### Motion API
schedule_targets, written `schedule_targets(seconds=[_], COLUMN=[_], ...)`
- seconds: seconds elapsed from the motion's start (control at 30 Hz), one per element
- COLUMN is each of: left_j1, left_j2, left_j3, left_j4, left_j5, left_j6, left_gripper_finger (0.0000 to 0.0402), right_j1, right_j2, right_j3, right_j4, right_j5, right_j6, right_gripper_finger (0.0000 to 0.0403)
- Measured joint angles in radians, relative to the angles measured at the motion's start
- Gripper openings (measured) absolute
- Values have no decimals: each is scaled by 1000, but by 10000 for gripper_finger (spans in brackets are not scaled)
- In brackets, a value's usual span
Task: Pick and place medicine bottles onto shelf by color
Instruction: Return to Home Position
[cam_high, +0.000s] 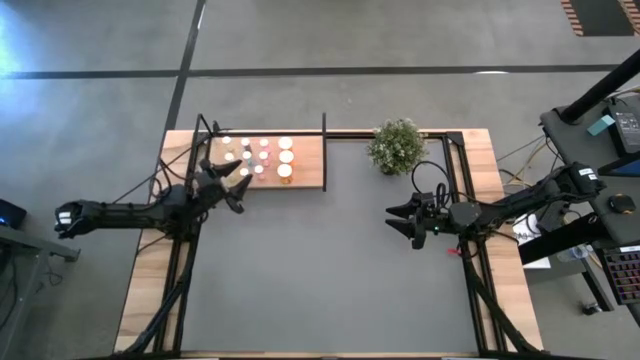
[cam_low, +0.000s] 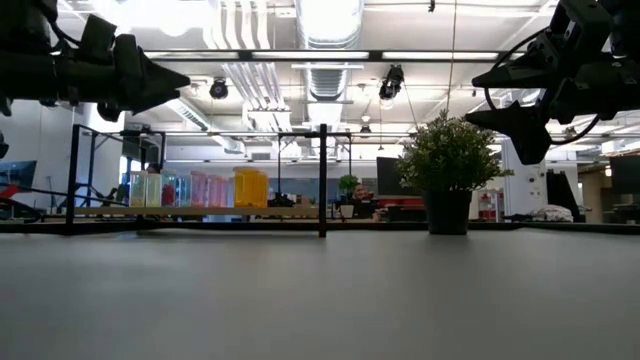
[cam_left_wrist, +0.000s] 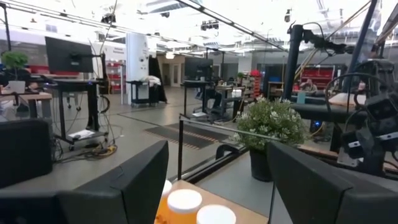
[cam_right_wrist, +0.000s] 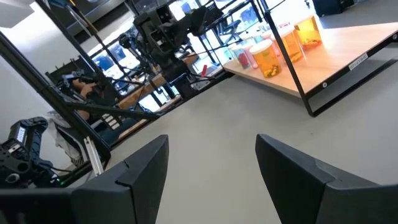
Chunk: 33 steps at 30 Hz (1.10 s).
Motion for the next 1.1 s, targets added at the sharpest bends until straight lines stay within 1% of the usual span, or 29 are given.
schedule_targets(seconds=[0.57, 1.03, 1.1], left_j1=[0, 0, 0], left_j2=[94, 206, 225], left_j3=[-2, -3, -3], left_j4=[0, 0, -1], left_j5=[-1, -1, -1], left_j6=[0, 1, 1], left_gripper_finger=[259, 259, 259], right_j1=[0, 0, 0], right_j2=[0, -9, -36], right_j3=[0, 0, 0], right_j4=[0, -8, -42], right_j5=[0, 0, -20], right_j6=[0, 0, -55], right_gripper_finger=[231, 231, 231])
